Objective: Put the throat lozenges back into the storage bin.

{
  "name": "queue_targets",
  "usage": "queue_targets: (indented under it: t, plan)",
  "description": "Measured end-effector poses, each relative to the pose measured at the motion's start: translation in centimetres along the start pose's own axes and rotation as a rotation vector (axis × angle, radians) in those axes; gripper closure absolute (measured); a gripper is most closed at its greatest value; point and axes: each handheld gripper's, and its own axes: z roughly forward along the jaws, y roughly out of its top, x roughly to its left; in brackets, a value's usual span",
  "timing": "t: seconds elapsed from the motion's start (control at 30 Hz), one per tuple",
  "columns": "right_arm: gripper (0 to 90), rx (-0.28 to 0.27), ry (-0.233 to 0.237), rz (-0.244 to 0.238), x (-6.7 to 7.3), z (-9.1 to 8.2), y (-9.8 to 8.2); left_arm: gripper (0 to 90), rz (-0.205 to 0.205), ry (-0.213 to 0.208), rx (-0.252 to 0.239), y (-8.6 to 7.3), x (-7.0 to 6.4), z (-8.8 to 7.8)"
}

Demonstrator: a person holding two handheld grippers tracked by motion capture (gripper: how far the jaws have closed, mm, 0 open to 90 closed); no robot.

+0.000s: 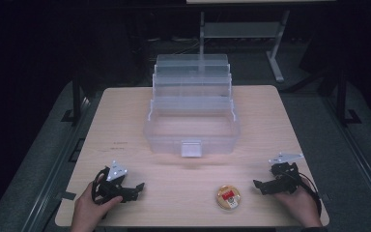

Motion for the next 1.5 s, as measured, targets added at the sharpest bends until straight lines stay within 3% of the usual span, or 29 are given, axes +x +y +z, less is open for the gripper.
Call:
queue_targets:
  t: [0.83, 1.5]
  plan:
    - [0.0, 0.005, 0.072, -0.076, 1.3, -1.8, 1.3, 10.7, 0.001, 0.000, 0.000, 0.0, 0.0, 0.0]
    - [0.0, 0.022, 0.123, -0.129, 2.8, -2.1, 1.9, 10.7, 0.001, 0.000, 0.000, 0.0, 0.0, 0.0]
